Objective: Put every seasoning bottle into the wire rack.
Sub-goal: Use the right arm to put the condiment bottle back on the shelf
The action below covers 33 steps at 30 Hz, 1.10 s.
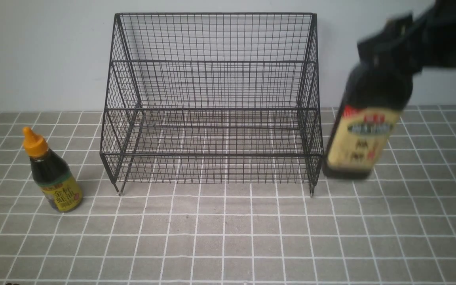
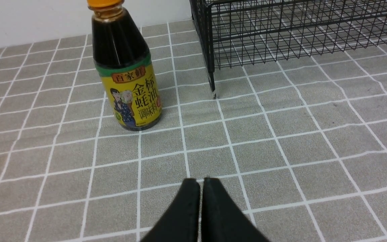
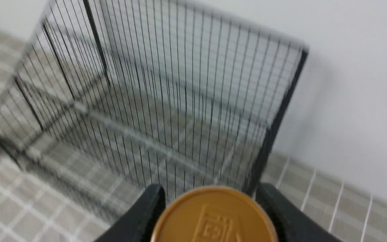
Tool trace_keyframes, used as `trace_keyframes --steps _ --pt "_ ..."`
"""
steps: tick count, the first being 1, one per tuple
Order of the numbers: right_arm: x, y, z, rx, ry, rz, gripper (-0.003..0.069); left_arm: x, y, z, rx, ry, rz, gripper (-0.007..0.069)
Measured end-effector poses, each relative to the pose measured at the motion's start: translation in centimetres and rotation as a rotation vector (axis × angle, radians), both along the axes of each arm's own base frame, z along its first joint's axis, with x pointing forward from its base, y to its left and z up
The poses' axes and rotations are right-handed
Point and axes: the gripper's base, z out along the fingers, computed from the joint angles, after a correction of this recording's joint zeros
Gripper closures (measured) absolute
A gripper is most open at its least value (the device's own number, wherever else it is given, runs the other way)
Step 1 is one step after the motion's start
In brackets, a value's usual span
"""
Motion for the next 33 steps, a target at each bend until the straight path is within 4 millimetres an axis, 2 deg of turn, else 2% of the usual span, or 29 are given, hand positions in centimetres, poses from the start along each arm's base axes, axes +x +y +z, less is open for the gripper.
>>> trace_keyframes --steps 3,4,5,8,11,17,18,19,25,31,32,33 --pt "0.6 0.4 2.0 0.025 -0.064 0.013 0.034 0.0 0.0 0.0 0.0 0.0 0.0 0.0631" --pt "1.3 0.7 2.9 0.044 -0.103 0.018 0.034 0.0 0.0 0.0 0.0 0.0 0.0 0.0631" --pt "1.6 0.9 3.1 0.046 -0.108 0.019 0.034 0.0 0.0 0.0 0.0 0.0 0.0 0.0631" --pt "3.9 1.9 3.3 0.055 -0.132 0.02 0.034 0.0 0.0 0.0 0.0 0.0 0.0 0.0631" --pt "7.0 3.2 2.0 0.043 -0.111 0.019 0.034 0.0 0.0 0.0 0.0 0.0 0.0 0.0631" --pt "11.6 5.3 -0.3 0.063 -0.09 0.017 0.034 0.0 0.0 0.0 0.0 0.0 0.0 0.0631" --pt "11.8 5.4 -0.4 0.066 -0.09 0.017 0.034 0.0 0.0 0.0 0.0 0.0 0.0 0.0631" --pt "12.8 5.9 -0.5 0.084 -0.107 0.015 0.034 0.0 0.0 0.0 0.0 0.0 0.0 0.0631" --pt "14.8 6.7 -1.7 0.09 -0.102 0.013 0.034 0.0 0.0 0.0 0.0 0.0 0.0 0.0631" --pt "16.5 7.5 -5.2 0.042 0.002 0.019 0.034 0.0 0.0 0.0 0.0 0.0 0.0 0.0631" --pt "16.9 7.7 -6.3 0.025 0.041 0.022 0.034 0.0 0.0 0.0 0.0 0.0 0.0 0.0631" --pt "16.9 7.8 -6.4 0.023 0.046 0.022 0.034 0.0 0.0 0.0 0.0 0.0 0.0 0.0631"
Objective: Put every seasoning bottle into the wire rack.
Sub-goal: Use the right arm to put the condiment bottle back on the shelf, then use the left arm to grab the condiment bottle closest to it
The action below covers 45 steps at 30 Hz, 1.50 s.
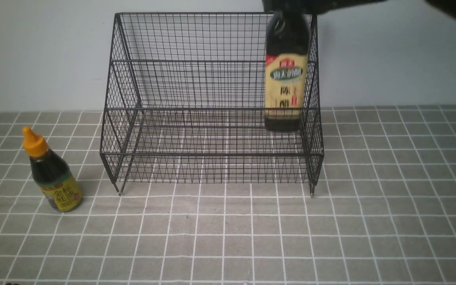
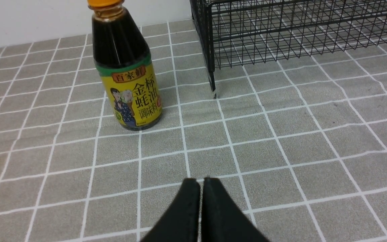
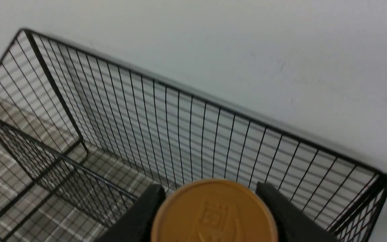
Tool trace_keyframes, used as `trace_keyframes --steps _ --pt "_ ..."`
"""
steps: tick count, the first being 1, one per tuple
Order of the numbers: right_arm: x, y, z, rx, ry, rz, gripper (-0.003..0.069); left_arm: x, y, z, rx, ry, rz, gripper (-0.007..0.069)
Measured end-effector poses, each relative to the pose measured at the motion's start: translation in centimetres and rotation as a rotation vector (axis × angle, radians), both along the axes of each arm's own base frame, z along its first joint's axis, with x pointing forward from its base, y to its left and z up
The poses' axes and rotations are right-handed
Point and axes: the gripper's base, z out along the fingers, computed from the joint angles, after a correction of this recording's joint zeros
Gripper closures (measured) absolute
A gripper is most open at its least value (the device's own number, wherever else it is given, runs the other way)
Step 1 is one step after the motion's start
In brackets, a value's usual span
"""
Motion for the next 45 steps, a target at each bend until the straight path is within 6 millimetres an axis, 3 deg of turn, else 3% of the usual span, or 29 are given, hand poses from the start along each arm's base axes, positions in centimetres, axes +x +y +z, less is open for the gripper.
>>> trace_keyframes --steps 6,13,17,23,26,28,29,33,34,35,37,38,40,45 --pt "0.8 0.5 -3.0 -0.052 0.114 0.013 0.0341 0.0 0.0 0.0 0.0 0.0 0.0 0.0631" --pt "0.5 0.4 -2.8 -0.059 0.15 0.018 0.0306 0.0 0.0 0.0 0.0 0.0 0.0 0.0631" --pt "-0.5 0.1 -1.5 -0.057 0.158 0.021 0.0233 0.0 0.0 0.0 0.0 0.0 0.0 0.0631" --pt "-3.6 -1.3 3.4 -0.037 0.094 0.024 0.0172 0.0 0.0 0.0 0.0 0.0 0.0 0.0631" --pt "-6.9 -2.8 7.1 -0.051 0.06 0.026 0.0168 0.0 0.0 0.0 0.0 0.0 0.0 0.0631" --pt "-9.2 -3.8 8.9 -0.056 0.067 0.027 0.0176 0.0 0.0 0.0 0.0 0.0 0.0 0.0631" --pt "-9.4 -3.9 9.2 -0.051 0.061 0.026 0.0179 0.0 0.0 0.0 0.0 0.0 0.0 0.0631" --pt "-16.2 -7.0 13.6 -0.028 0.059 0.01 0.0305 0.0 0.0 0.0 0.0 0.0 0.0 0.0631" --pt "-16.8 -7.2 13.9 -0.027 0.058 0.008 0.0314 0.0 0.0 0.0 0.0 0.0 0.0 0.0631" --pt "-19.3 -8.4 14.6 -0.017 0.066 -0.009 0.0404 0.0 0.0 0.0 0.0 0.0 0.0 0.0631" --pt "-20.7 -9.1 14.6 -0.012 0.072 -0.019 0.047 0.0 0.0 0.0 0.0 0.0 0.0 0.0631" --pt "-23.3 -10.3 14.1 -0.007 0.083 -0.029 0.0556 0.0 0.0 0.0 0.0 0.0 0.0 0.0631" --pt "-26.0 -11.5 12.6 -0.008 0.106 -0.037 0.0631 0.0 0.0 0.0 0.0 0.0 0.0 0.0631" --pt "-31.6 -14.0 8.4 0.124 0.003 -0.079 0.067 0.0 0.0 0.0 0.0 0.0 0.0 0.0631"
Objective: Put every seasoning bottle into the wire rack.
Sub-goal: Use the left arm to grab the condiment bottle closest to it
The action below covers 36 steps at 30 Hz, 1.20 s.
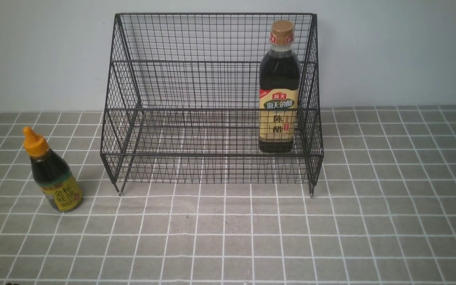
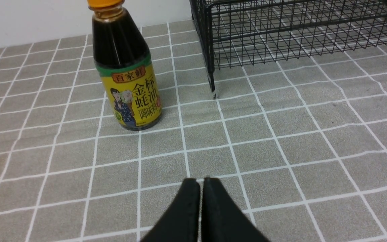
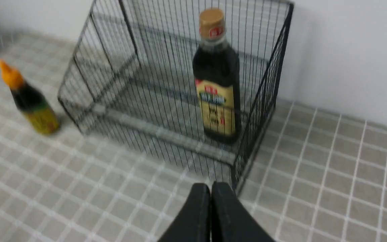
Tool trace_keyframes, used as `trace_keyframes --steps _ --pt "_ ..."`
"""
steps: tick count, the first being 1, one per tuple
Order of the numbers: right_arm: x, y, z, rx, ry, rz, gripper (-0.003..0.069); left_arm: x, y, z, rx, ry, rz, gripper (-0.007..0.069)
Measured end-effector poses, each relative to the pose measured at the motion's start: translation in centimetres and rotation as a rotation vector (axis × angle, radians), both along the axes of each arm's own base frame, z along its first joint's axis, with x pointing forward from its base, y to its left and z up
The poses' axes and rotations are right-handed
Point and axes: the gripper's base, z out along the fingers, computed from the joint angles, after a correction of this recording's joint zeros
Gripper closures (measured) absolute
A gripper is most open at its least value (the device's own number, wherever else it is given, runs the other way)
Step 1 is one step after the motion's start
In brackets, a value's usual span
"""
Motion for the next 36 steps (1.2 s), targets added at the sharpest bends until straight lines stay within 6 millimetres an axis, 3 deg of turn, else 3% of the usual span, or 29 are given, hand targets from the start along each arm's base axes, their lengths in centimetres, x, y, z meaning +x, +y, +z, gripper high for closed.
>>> trace_keyframes --steps 1,2,7,15,19,23,28,34,35,36 --pt "-0.2 -0.1 -0.2 0.008 -0.01 -0.002 0.0671 0.0 0.0 0.0 0.0 0.0 0.0 0.0631" --pt "-2.1 -0.9 -1.6 0.073 -0.087 -0.015 0.0671 0.0 0.0 0.0 0.0 0.0 0.0 0.0631" --pt "-6.7 -3.0 -5.3 0.296 -0.386 -0.023 0.0671 0.0 0.0 0.0 0.0 0.0 0.0 0.0631" --pt "-11.5 -5.4 -9.1 0.361 -0.731 -0.042 0.0671 0.0 0.0 0.0 0.0 0.0 0.0 0.0631" --pt "-10.8 -5.2 -10.4 0.304 -0.72 -0.054 0.0671 0.0 0.0 0.0 0.0 0.0 0.0 0.0631" --pt "-9.1 -4.7 -13.2 0.192 -0.666 -0.073 0.0671 0.0 0.0 0.0 0.0 0.0 0.0 0.0631" --pt "-6.9 -4.1 -17.8 0.079 -0.545 -0.145 0.0672 0.0 0.0 0.0 0.0 0.0 0.0 0.0631" --pt "-4.8 -4.4 -25.7 -0.042 -0.316 -0.306 0.0672 0.0 0.0 0.0 0.0 0.0 0.0 0.0631" --pt "-4.8 -4.4 -26.0 -0.043 -0.308 -0.315 0.0672 0.0 0.0 0.0 0.0 0.0 0.0 0.0631" --pt "-4.6 -4.6 -27.5 -0.049 -0.242 -0.349 0.0672 0.0 0.0 0.0 0.0 0.0 0.0 0.0631"
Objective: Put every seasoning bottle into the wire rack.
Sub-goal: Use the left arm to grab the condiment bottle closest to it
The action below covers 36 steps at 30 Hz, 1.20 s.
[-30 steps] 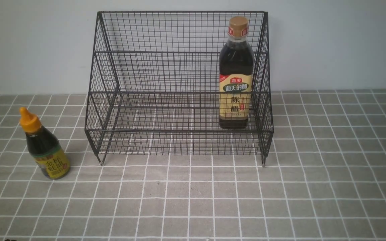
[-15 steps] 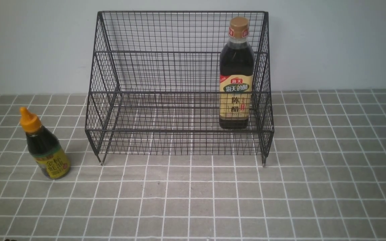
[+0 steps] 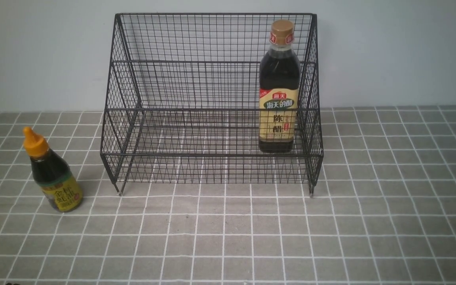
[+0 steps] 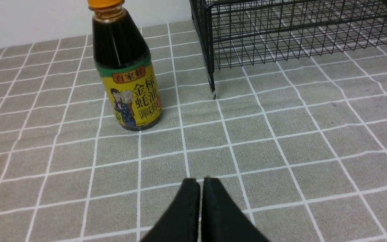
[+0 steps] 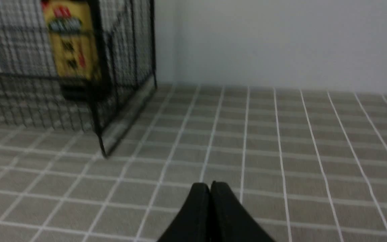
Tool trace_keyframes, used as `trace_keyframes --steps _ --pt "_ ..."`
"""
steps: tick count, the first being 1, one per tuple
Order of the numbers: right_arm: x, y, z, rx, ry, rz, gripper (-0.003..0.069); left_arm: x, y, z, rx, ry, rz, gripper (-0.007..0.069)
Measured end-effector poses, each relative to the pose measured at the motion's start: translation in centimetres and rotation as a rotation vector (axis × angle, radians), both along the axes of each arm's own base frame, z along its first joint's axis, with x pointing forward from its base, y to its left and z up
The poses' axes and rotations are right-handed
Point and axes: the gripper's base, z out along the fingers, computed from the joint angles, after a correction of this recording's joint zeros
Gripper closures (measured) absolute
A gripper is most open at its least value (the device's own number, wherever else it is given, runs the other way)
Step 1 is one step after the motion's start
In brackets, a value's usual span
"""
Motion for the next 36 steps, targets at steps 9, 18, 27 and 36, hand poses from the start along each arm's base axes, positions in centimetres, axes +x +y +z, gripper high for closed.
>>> trace_keyframes --steps 9,18,27,36 --pt "0.01 -0.36 -0.02 0.024 0.004 -0.077 0.0672 0.0 0.0 0.0 0.0 0.0 0.0 0.0631" --pt "0.01 -0.35 -0.03 0.033 0.005 -0.078 0.0672 0.0 0.0 0.0 0.0 0.0 0.0 0.0631" --pt "0.01 -0.35 -0.03 0.033 0.005 -0.078 0.0672 0.0 0.0 0.0 0.0 0.0 0.0 0.0631" --pt "0.01 -0.35 -0.03 0.033 0.005 -0.078 0.0672 0.0 0.0 0.0 0.0 0.0 0.0 0.0631"
